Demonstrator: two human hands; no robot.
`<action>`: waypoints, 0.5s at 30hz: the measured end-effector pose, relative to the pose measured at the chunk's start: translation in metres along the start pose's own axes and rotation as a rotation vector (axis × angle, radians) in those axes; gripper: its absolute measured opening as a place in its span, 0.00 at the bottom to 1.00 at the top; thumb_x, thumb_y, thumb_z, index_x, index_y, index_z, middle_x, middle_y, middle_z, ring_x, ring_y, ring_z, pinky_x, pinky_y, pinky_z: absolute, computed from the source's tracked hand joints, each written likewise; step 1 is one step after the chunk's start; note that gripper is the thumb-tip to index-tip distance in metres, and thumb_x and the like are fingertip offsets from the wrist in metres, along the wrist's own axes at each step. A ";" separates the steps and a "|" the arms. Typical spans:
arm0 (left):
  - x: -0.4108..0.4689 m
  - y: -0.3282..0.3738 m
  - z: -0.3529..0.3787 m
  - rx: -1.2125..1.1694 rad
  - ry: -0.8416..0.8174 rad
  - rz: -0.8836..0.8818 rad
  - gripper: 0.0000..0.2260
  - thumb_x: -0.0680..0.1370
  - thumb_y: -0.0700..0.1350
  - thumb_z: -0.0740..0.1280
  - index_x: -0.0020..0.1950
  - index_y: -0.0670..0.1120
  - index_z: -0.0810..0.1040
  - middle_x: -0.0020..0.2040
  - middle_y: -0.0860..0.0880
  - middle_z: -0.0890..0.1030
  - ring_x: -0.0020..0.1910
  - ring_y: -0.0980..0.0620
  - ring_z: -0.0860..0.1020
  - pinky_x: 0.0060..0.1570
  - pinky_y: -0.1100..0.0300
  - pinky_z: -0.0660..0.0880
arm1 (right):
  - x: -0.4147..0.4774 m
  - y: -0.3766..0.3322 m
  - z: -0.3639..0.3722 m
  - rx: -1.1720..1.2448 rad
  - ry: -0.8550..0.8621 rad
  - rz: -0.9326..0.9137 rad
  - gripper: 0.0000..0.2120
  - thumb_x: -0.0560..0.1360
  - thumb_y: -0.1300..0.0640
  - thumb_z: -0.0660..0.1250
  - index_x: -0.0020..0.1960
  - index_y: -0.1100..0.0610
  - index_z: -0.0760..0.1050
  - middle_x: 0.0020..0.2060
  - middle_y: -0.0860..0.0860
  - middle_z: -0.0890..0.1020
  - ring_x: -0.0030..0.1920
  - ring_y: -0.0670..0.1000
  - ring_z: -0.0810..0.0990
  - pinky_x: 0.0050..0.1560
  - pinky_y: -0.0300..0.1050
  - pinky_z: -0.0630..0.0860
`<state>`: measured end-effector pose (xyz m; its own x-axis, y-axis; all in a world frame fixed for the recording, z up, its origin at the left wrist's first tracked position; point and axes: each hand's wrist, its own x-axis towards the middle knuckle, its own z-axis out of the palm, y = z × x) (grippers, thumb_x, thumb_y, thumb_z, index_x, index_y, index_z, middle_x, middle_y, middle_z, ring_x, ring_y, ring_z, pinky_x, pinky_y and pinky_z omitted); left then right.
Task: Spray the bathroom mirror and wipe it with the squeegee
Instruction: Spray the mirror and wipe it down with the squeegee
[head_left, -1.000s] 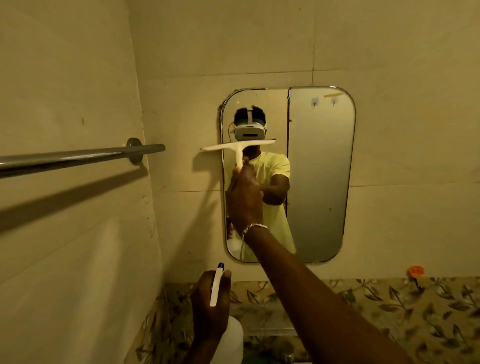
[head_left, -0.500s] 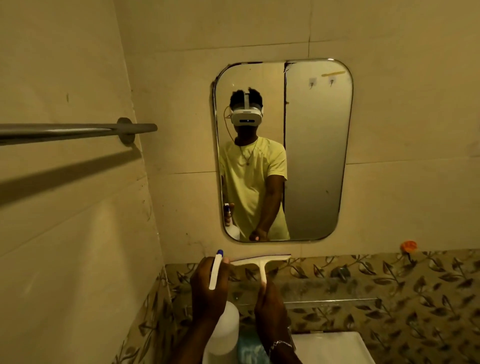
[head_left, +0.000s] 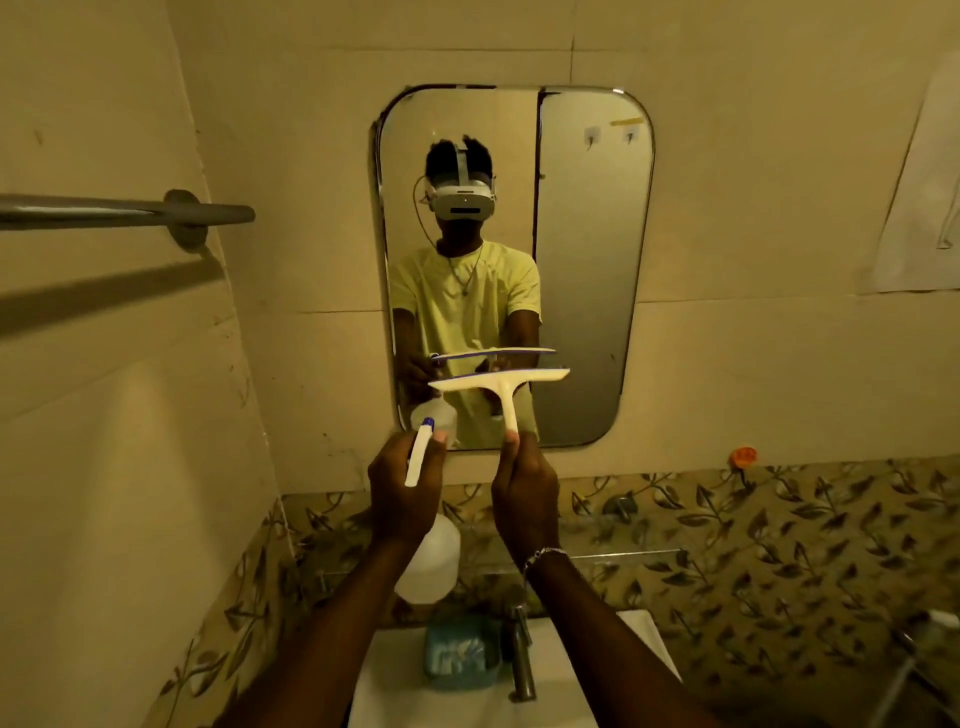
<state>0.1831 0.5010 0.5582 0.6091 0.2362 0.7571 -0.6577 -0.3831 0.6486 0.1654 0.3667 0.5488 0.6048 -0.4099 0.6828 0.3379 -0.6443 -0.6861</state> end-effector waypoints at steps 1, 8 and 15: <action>0.002 0.004 0.005 -0.005 -0.006 0.004 0.10 0.81 0.49 0.69 0.46 0.43 0.82 0.36 0.50 0.82 0.39 0.54 0.81 0.33 0.62 0.76 | 0.006 0.000 -0.005 -0.001 0.012 -0.006 0.13 0.85 0.54 0.55 0.54 0.58 0.76 0.33 0.47 0.75 0.28 0.41 0.70 0.28 0.30 0.61; 0.013 0.035 0.049 -0.086 -0.093 0.031 0.10 0.82 0.50 0.67 0.49 0.44 0.82 0.37 0.53 0.80 0.39 0.61 0.81 0.35 0.66 0.76 | 0.031 0.021 -0.044 -0.028 0.047 -0.033 0.14 0.85 0.51 0.54 0.58 0.57 0.75 0.36 0.47 0.78 0.31 0.45 0.74 0.29 0.30 0.63; -0.008 0.067 0.114 -0.142 -0.191 0.041 0.14 0.82 0.50 0.66 0.48 0.40 0.82 0.39 0.45 0.83 0.39 0.51 0.82 0.36 0.56 0.79 | 0.041 0.063 -0.099 -0.075 0.074 -0.033 0.14 0.85 0.53 0.54 0.58 0.58 0.75 0.39 0.51 0.80 0.33 0.46 0.76 0.29 0.32 0.67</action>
<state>0.1848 0.3717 0.5870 0.6446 0.0447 0.7632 -0.7311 -0.2559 0.6325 0.1403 0.2454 0.5585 0.5382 -0.4326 0.7233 0.2999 -0.7037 -0.6441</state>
